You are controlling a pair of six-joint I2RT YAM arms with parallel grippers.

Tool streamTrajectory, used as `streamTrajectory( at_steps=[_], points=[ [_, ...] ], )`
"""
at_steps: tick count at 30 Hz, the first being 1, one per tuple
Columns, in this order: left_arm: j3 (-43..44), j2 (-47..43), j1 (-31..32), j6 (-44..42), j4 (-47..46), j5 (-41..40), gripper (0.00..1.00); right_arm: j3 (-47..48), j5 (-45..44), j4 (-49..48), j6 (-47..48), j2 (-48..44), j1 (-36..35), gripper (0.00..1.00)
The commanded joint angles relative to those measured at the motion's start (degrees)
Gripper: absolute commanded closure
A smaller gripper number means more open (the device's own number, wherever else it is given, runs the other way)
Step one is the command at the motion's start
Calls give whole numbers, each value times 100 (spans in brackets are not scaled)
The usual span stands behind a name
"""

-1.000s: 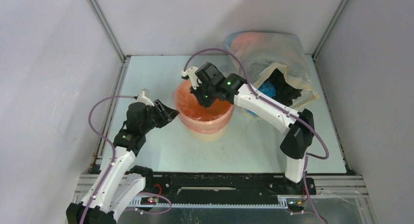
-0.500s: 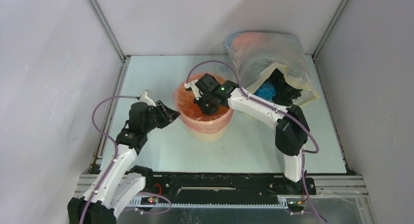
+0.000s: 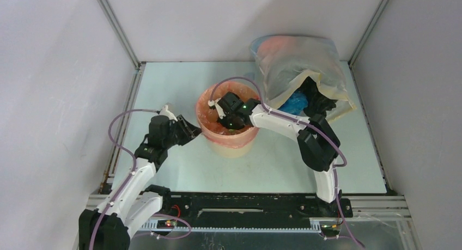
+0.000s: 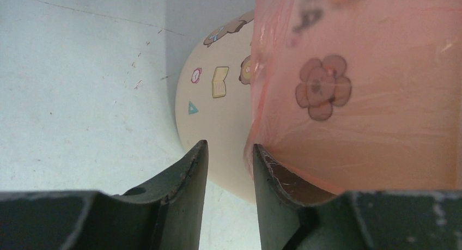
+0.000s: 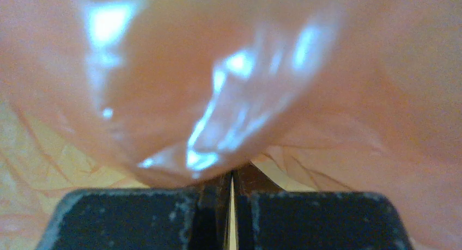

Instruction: Put the trash bags into the trash bin

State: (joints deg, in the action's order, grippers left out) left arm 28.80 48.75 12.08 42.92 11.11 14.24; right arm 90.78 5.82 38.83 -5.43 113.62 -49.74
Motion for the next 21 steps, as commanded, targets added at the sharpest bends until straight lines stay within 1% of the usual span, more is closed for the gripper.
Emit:
streamTrajectory(
  at_steps=[1,5,10,16,18,21],
  points=[
    [-112,153,-39,-124,-413,152,59,-60,-20,-303,-112,126,25,100],
    [-200,277,-36,-200,-588,214,60,-100,44,-287,-147,314,24,100],
    [-291,317,-38,-288,-593,-30,59,-192,-47,-273,-213,529,25,100],
    [-300,383,-38,-371,-555,-102,58,-161,-98,-318,-285,842,96,100],
    [-296,229,-33,-409,-423,-169,55,-160,-54,-329,-290,926,133,100],
    [-319,-255,-34,-477,-209,-137,47,-155,46,-353,-301,1022,186,100]
  ],
)
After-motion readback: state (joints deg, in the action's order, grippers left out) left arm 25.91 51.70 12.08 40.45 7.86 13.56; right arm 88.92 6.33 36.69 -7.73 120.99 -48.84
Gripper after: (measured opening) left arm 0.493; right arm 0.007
